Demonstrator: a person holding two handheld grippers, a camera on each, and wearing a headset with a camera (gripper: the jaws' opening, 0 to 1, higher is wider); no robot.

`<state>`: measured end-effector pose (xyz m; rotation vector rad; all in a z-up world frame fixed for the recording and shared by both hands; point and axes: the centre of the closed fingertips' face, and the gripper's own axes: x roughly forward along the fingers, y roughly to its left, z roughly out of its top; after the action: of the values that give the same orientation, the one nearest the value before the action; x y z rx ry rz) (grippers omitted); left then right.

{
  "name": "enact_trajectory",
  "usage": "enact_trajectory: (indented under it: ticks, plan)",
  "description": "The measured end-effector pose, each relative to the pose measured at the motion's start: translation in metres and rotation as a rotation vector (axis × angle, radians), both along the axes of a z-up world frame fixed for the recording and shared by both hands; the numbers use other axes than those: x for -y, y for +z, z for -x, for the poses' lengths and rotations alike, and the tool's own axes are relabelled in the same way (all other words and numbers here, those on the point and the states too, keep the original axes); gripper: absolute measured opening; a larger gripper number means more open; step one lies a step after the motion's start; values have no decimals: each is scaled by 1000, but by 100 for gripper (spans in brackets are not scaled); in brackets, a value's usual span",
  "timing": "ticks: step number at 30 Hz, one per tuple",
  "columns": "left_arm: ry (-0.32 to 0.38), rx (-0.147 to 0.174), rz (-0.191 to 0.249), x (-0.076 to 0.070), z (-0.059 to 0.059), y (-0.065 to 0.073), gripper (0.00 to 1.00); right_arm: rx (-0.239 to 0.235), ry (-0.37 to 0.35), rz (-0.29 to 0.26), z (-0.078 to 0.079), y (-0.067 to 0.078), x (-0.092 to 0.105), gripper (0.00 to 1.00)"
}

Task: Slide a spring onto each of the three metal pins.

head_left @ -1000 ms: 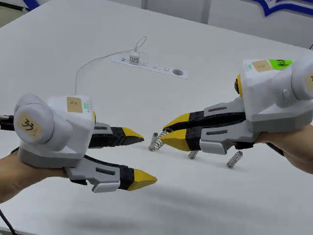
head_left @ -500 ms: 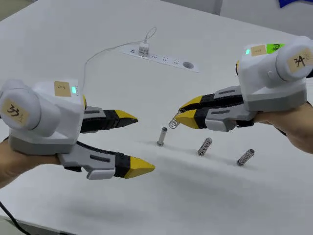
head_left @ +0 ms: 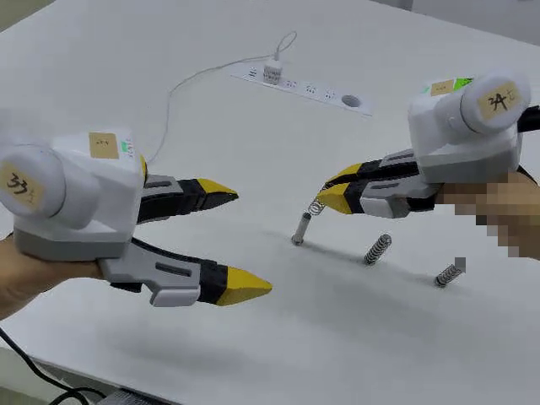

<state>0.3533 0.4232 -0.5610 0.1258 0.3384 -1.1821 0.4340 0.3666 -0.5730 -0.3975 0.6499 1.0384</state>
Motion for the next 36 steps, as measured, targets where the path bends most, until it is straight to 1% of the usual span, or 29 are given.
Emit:
enact_trajectory:
  ticks: [2,4,7,9,16,22,29,36]
  plan:
    - [10,-9,-8,-3,-2,-3,71,-4,5,2,0,-3,-2,10]
    - [19,-10,-12,-5,-4,-4,72,-6,7,4,-1,-4,-3,10]
    - [32,-9,-5,-7,-7,-3,74,-10,10,11,-1,-7,-4,10]
    - [39,8,1,-8,-8,-1,74,-11,16,25,-1,-10,-4,10]
    - [41,7,4,-10,-8,-3,74,-26,18,42,0,-17,-4,10]
    - [45,6,7,-9,-7,-3,75,-33,22,72,1,-28,-7,10]
    - [63,5,14,-12,-10,-1,76,-28,35,116,1,-41,-8,11]
    - [72,4,6,-15,-13,-1,76,-46,21,125,0,-50,-8,11]
